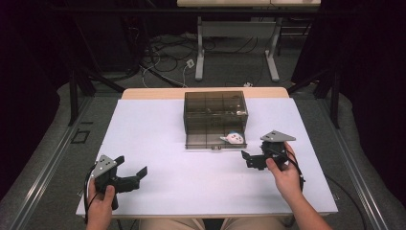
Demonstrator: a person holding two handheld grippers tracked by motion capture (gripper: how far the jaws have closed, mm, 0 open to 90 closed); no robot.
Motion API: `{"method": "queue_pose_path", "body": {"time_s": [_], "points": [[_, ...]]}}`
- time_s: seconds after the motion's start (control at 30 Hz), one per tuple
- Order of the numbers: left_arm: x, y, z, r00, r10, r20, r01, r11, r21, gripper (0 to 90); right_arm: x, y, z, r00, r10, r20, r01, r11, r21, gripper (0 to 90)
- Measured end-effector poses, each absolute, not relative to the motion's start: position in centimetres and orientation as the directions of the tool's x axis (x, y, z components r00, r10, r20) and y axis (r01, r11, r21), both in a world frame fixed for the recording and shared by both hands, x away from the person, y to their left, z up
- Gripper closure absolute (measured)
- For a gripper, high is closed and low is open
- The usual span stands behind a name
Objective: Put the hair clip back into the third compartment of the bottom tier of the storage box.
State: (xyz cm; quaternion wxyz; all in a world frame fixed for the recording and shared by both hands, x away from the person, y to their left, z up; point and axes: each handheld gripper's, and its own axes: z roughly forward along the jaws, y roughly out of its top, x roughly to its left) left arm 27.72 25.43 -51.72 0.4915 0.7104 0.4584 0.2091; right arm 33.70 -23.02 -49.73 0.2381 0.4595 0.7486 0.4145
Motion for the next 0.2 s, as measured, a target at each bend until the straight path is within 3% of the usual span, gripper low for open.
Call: {"method": "queue_pose_path", "body": {"time_s": [0.2], "points": [[27.8,25.3,-51.7,0.496,0.855,-0.151,0.441,-0.098,0.892,0.6,31.7,-25.0,-49.8,-0.431,0.899,0.078,0.470,0.150,0.870,0.0]]}}
